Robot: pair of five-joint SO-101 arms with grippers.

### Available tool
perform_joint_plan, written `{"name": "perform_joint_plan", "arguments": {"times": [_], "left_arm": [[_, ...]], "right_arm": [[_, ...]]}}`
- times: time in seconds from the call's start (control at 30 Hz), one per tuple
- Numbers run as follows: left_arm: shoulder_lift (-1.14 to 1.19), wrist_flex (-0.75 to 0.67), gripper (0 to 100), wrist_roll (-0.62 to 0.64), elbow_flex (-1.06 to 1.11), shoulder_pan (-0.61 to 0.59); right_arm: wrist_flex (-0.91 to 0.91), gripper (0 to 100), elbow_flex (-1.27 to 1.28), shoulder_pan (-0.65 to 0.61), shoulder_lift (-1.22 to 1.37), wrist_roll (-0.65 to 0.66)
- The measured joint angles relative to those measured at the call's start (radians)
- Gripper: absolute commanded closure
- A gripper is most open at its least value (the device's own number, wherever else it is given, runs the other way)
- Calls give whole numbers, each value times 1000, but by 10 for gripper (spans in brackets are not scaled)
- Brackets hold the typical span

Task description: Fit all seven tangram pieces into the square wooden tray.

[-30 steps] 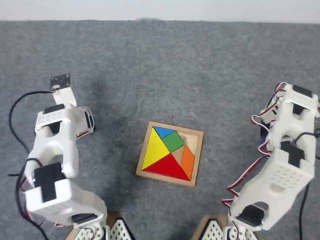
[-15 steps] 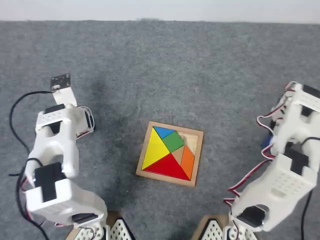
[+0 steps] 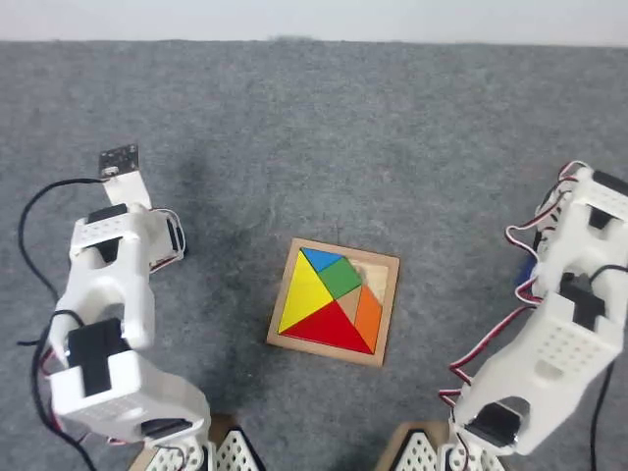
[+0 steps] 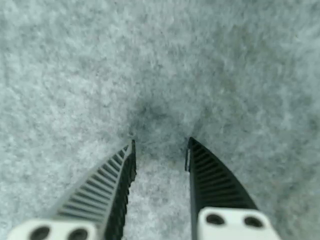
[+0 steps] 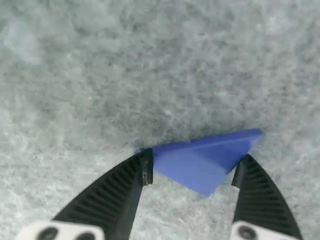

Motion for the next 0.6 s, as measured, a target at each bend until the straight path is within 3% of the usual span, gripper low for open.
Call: {"name": "perform_joint_plan", "arguments": {"times": [0.4,0.5,0.6], "left_arm": [[0,0,849,0,0,0],[0,0,849,0,0,0],[0,0,849,0,0,0]], "right_arm": [[77,725,-58,-57,49,647],[100,768,-58,-58,49,818],[115,812,-58,-48,49,862]]}}
